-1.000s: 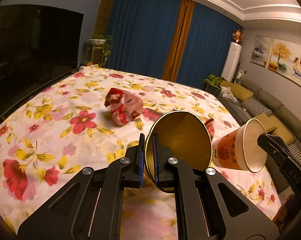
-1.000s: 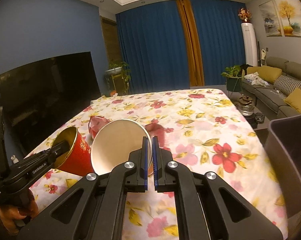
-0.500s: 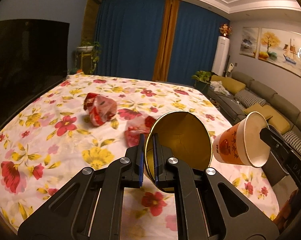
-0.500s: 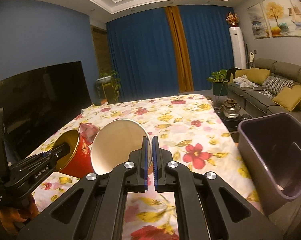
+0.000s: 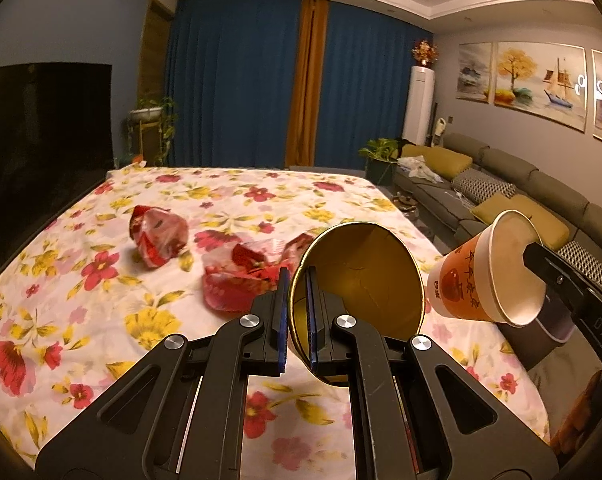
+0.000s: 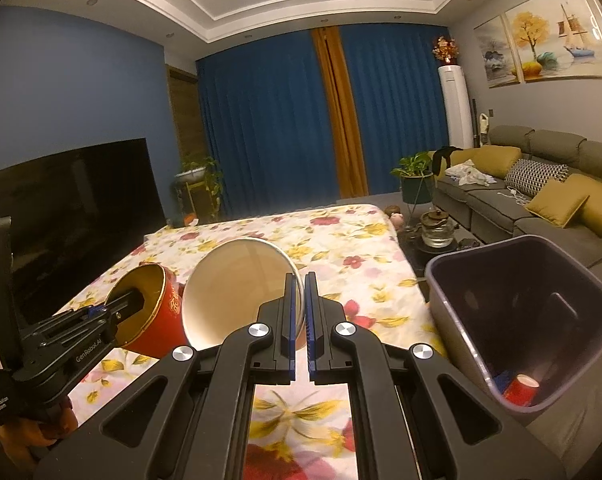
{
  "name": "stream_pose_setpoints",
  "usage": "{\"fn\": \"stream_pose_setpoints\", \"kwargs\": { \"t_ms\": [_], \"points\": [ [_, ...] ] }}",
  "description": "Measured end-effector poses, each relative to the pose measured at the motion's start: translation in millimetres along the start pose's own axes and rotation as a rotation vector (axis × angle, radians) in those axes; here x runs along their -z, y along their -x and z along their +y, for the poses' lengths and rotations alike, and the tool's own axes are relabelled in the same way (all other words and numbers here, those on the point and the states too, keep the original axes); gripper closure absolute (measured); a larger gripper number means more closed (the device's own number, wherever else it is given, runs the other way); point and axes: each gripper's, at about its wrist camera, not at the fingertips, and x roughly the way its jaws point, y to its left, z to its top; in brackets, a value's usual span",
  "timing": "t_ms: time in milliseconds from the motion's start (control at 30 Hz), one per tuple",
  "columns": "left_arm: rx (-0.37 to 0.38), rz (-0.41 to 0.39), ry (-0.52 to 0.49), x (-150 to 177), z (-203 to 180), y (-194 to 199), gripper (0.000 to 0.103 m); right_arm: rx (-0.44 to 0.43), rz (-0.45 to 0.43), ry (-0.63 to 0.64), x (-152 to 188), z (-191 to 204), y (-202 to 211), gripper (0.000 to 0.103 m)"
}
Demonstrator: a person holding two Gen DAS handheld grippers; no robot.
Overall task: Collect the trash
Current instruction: 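Lift both cups and carry them over the gray bin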
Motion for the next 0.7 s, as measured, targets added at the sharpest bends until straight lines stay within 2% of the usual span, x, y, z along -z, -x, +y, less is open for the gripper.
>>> {"fn": "stream_pose_setpoints", "kwargs": {
  "t_ms": [700],
  "points": [
    [0.104,-0.010,-0.105,-7,-89,-13,0.096,0.134,-0.056,-0.006,-7,-59,36,0.098]
  ]
}}
